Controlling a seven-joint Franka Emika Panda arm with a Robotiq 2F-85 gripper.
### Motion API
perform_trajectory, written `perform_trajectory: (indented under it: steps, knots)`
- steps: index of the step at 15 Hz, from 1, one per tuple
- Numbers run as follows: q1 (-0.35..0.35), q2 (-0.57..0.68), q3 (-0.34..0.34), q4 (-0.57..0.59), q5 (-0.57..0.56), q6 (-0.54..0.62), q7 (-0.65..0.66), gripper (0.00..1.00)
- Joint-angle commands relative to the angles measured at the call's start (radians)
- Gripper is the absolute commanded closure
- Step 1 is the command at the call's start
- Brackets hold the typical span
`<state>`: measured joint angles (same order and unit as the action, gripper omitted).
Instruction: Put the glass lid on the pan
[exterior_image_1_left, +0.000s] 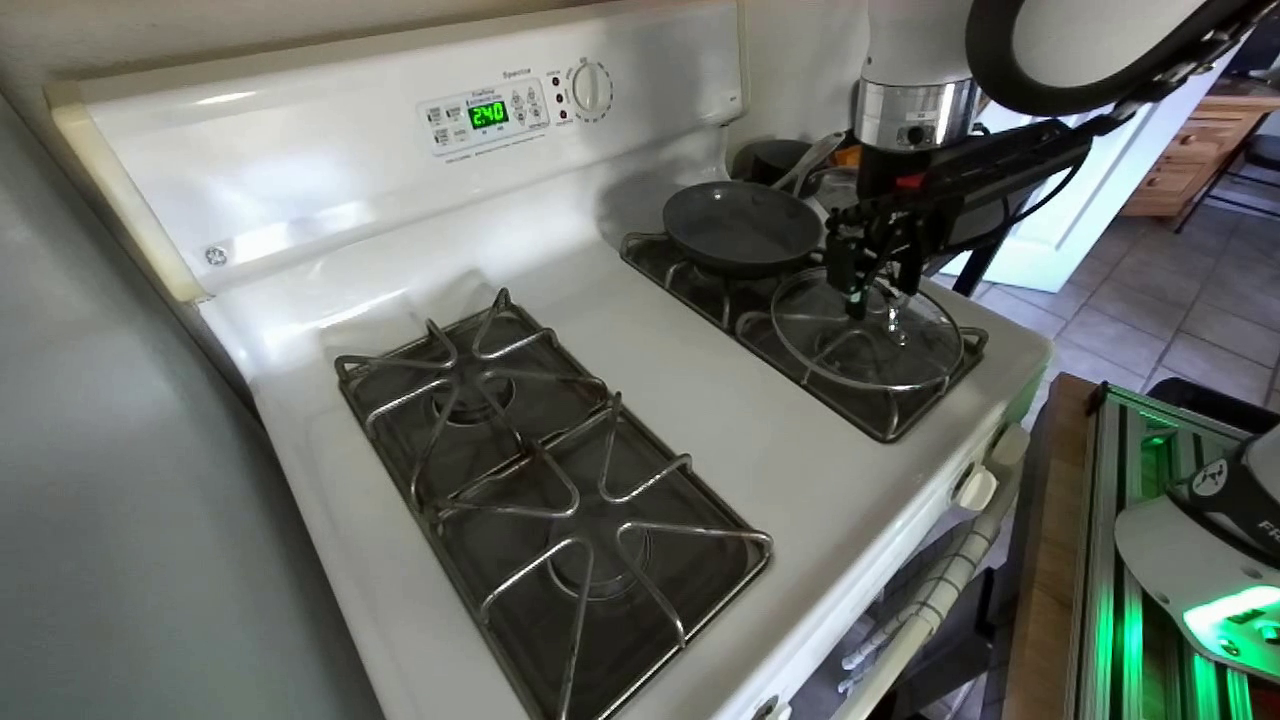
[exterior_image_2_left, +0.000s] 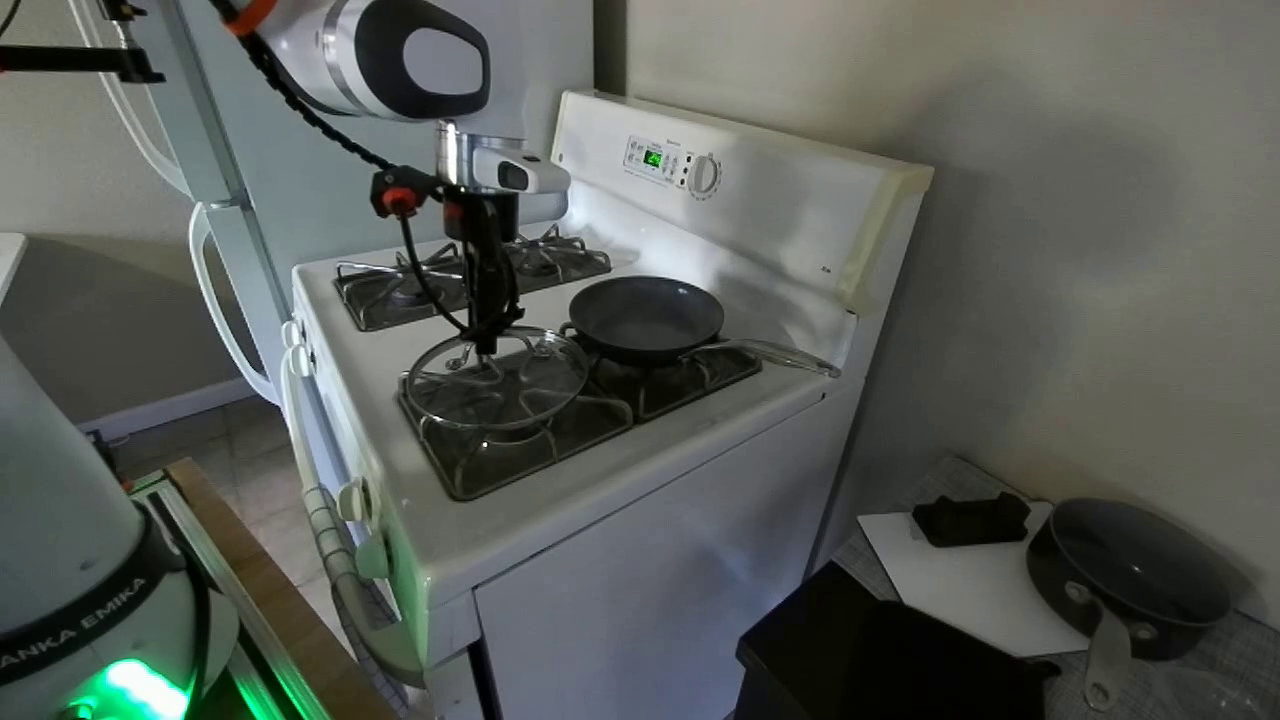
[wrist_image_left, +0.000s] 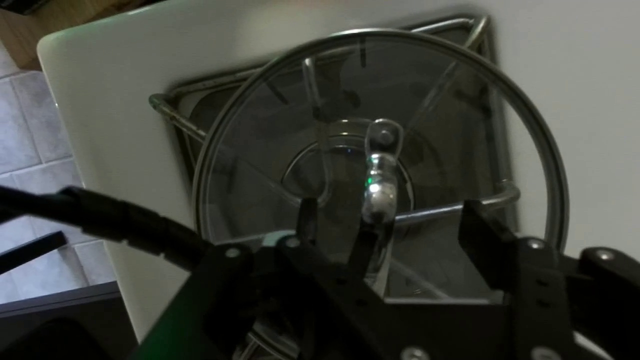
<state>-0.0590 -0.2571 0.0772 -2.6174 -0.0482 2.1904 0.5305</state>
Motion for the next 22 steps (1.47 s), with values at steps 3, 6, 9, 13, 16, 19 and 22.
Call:
perform_trajectory:
  steps: [3,6,9,13,16,19,22]
  knots:
    - [-0.004,0.051,0.003,0.019,-0.026,0.018,0.018,0.03]
    - [-0.003,0.074,0.002,0.026,-0.036,0.032,0.02,0.09]
    - [-0.001,0.097,-0.001,0.04,-0.042,0.045,0.023,0.38]
    - [0.002,0.122,-0.004,0.062,-0.047,0.045,0.026,0.66]
    - [0.002,0.128,-0.006,0.072,-0.052,0.048,0.027,0.87]
    - [0.003,0.133,-0.008,0.078,-0.063,0.046,0.03,1.0]
    - [0.004,0.14,-0.009,0.084,-0.062,0.044,0.032,0.98]
